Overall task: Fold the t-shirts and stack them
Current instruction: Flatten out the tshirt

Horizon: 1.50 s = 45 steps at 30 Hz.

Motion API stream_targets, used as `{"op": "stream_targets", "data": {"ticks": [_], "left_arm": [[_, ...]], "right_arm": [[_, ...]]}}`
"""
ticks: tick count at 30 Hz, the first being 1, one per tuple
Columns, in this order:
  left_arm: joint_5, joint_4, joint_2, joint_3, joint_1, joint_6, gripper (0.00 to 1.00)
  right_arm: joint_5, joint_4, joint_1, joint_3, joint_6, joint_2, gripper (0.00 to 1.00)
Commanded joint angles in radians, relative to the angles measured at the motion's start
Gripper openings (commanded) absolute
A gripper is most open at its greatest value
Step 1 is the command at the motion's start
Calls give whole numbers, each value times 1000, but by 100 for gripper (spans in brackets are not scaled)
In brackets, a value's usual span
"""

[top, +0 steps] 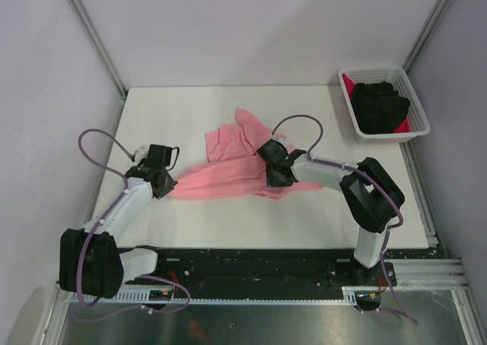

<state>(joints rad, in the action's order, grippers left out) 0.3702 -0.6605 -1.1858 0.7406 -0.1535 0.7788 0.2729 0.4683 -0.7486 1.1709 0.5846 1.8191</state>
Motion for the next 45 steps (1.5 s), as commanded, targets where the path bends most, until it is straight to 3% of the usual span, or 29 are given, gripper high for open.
{"op": "stream_targets", "data": {"ticks": [1, 5, 10, 21, 35, 40, 45], "left_arm": [[21, 3, 4, 0, 10, 12, 0], [28, 3, 5, 3, 15, 11, 0], [31, 2, 4, 19, 37, -2, 0], [30, 0, -5, 70, 98, -41, 0], [25, 0, -41, 117, 149, -77, 0], [27, -3, -48, 132, 166, -90, 0], [29, -6, -51, 137, 196, -95, 0]], "right_arm": [[32, -14, -1, 36, 27, 7, 33], [54, 11, 3, 36, 29, -14, 11], [94, 82, 35, 36, 28, -92, 1], [101, 240, 44, -35, 29, -328, 0], [-135, 499, 17, -497, 334, -892, 0], [-228, 592, -12, -548, 395, -1033, 0], [-285, 630, -42, -564, 410, -1073, 3]]}}
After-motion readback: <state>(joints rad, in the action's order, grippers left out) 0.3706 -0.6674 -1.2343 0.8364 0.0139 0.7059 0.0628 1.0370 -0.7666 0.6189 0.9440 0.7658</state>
